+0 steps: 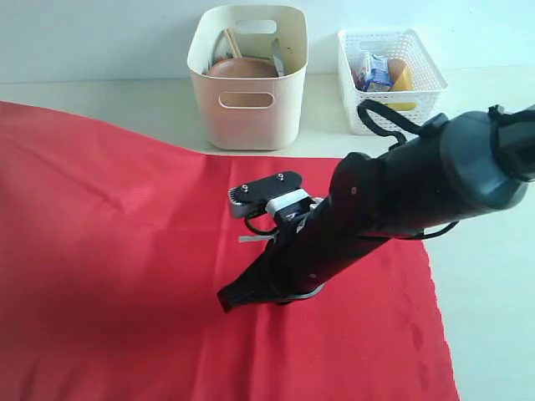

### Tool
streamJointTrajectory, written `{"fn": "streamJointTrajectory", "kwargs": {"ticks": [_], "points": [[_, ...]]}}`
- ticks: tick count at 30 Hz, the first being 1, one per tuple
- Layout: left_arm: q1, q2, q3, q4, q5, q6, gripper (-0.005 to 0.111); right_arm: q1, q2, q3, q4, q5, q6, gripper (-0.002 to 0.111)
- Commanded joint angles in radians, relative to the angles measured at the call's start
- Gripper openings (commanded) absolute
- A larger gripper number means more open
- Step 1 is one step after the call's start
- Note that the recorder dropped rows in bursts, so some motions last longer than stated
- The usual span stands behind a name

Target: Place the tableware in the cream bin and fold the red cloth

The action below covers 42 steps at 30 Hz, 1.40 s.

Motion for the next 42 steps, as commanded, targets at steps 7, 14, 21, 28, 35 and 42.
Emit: {"fn": "streamJointTrajectory", "kwargs": {"ticks": [7,14,21,28,35,42], "points": [[-0.174,-0.010,-0.015,-0.025,0.026,0.015,0.000,0.005,-0.197,0.012,-0.018,0.019,-0.019,0.000],[-0.337,0.016,-0.059,-0.057,0.012,-0.027,0.000,-0.081,-0.441,0.012,-0.193,0.027,0.104,0.000],[-0.646,0.265,-0.203,-0.134,-0.099,-0.027,0.000,-0.231,-0.809,0.012,-0.706,0.132,0.501,0.000],[-0.837,0.558,-0.498,-0.216,-0.113,-0.027,0.000,-0.242,-0.983,0.012,-0.972,0.380,0.698,0.000],[-0.889,0.821,-0.730,-0.235,-0.078,-0.025,0.006,-0.242,-0.997,0.012,-1.076,0.430,0.792,0.000],[-0.927,0.884,-0.827,-0.338,-0.025,0.073,0.105,-0.242,-0.997,0.012,-1.106,0.430,0.794,0.000]]}}
